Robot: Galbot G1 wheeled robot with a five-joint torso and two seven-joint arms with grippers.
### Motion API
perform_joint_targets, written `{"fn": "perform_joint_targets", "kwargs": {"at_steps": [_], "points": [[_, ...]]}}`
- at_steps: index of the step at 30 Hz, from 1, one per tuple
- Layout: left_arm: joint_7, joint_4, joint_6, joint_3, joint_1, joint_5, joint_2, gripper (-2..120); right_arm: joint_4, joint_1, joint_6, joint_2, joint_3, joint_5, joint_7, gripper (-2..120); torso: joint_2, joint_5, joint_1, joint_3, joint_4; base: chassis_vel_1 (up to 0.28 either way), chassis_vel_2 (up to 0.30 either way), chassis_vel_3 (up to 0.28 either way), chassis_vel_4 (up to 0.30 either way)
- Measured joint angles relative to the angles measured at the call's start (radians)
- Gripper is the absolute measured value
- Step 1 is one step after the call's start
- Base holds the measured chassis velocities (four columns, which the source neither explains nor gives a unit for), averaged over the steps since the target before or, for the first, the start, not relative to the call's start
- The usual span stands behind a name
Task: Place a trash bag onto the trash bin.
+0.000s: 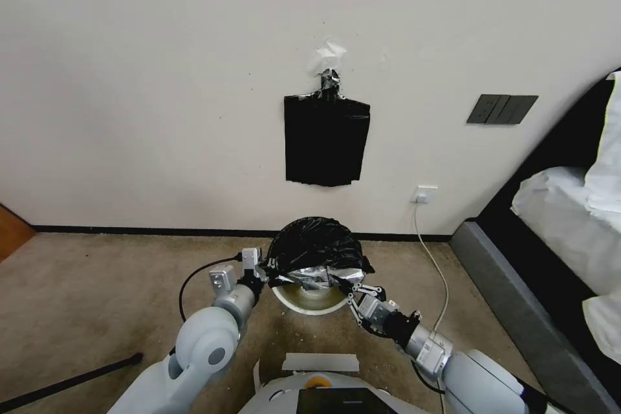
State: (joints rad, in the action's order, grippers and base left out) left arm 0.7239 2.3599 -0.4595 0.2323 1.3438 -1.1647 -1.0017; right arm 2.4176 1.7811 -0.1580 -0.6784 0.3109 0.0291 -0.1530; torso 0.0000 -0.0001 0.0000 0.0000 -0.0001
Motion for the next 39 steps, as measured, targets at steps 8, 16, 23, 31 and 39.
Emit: {"fn": "perform_joint_targets", "kwargs": {"at_steps": [8, 16, 23, 31, 39], "points": [[0.060, 0.038, -0.006, 0.029, 0.001, -0.129, -0.013, 1, -0.070, 0.005, -0.098, 0.005, -0.018, 0.032, -0.150, 0, 0.000, 0.0001, 0.000, 0.000, 0.0000, 0.000, 0.000, 0.000, 0.000], [0.090, 0.077, -0.016, 0.067, 0.024, -0.210, 0.000, 1, -0.234, -0.055, -0.117, -0.028, -0.047, 0.096, -0.154, 0, 0.000, 0.0002, 0.000, 0.000, 0.0001, 0.000, 0.000, 0.000, 0.000], [0.091, 0.086, -0.024, 0.059, 0.031, -0.216, -0.003, 1, -0.368, -0.132, -0.112, -0.052, -0.093, 0.101, -0.112, 0, 0.000, 0.0002, 0.000, 0.000, 0.0002, 0.000, 0.000, 0.000, 0.000], [0.090, 0.087, -0.024, 0.055, 0.041, -0.201, -0.011, 1, -0.386, -0.127, -0.093, -0.074, -0.105, 0.085, -0.078, 7, 0.000, 0.0000, 0.000, 0.000, 0.0001, 0.000, 0.000, 0.000, 0.000], [0.085, 0.042, 0.017, 0.060, -0.001, -0.174, -0.002, 1, -0.366, -0.056, -0.104, -0.072, -0.060, 0.051, -0.037, 38, 0.000, 0.0000, 0.000, 0.000, -0.0001, 0.000, 0.000, 0.000, 0.000]]}}
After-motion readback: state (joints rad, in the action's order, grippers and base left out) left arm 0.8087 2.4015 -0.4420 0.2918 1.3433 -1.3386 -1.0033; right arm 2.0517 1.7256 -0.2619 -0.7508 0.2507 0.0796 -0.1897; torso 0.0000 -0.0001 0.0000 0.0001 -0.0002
